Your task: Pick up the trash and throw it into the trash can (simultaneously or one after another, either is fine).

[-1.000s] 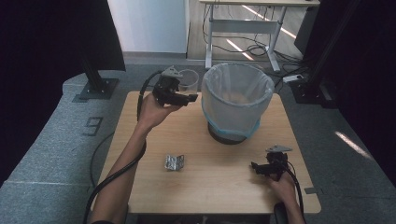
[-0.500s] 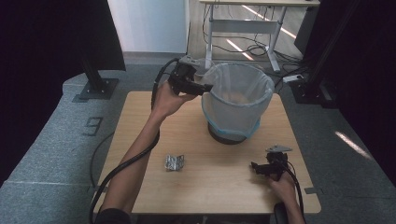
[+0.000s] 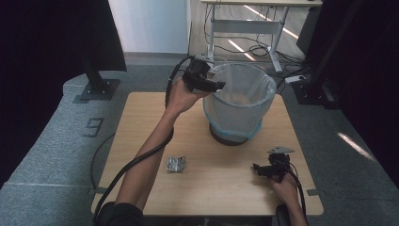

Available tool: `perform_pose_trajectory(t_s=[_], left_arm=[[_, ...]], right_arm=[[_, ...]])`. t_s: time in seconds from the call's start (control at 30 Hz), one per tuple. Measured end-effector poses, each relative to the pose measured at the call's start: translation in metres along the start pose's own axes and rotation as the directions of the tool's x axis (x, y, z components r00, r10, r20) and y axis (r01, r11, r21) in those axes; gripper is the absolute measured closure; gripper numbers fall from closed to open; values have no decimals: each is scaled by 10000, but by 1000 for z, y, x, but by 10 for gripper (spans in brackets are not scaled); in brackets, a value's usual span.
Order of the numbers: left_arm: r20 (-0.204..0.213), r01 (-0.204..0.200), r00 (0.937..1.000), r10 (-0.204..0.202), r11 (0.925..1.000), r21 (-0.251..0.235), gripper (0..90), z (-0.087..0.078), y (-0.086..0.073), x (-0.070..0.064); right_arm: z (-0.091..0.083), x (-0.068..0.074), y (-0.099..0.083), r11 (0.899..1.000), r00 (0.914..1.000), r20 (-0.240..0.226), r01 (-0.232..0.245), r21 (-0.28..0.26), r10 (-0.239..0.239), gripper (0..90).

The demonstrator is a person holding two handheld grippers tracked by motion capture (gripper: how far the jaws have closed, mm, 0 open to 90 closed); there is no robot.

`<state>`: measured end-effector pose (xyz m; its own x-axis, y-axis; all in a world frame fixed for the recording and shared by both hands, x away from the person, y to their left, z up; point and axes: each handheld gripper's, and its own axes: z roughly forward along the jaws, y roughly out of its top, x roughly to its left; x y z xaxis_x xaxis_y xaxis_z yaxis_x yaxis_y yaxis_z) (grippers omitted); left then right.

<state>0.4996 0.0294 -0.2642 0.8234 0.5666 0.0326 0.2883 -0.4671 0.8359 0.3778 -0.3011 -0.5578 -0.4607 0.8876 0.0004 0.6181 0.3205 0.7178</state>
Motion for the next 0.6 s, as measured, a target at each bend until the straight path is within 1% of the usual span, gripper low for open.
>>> perform_pose_trajectory(t_s=[0.07,0.17,0.33,0.37,0.4,0.43,0.47,0.53,0.6], left_arm=[[3,-27,10000,27,10000,-9,395,7,2,-1],[50,46,10000,-46,10000,-20,395,12,3,-1],[72,43,10000,-44,9999,151,391,28,4,-2],[72,43,10000,-44,9999,151,390,28,4,-2],[84,32,10000,-34,9996,265,387,35,4,-3],[84,32,10000,-34,9996,265,383,35,4,-3],[51,3,10000,-5,9991,422,372,42,4,-4],[77,5,10000,-9,9986,533,336,48,3,-5],[77,92,9999,-98,9977,671,240,53,3,-6]], right_arm=[[0,0,0,10000,10000,-3,3,-1,-3,0],[0,0,0,10000,10000,-4,6,0,-6,0],[0,0,0,10000,10000,-4,4,-1,-4,0],[0,0,0,10000,10000,-4,4,-1,-4,0],[0,0,0,10000,10000,-3,5,-1,-5,0],[0,0,0,10000,10000,-3,6,-2,-6,0],[0,0,0,10000,10000,-2,4,-1,-4,0],[0,0,0,10000,10000,-2,8,-3,-8,0],[0,0,0,10000,10000,-5,5,-1,-5,0]])
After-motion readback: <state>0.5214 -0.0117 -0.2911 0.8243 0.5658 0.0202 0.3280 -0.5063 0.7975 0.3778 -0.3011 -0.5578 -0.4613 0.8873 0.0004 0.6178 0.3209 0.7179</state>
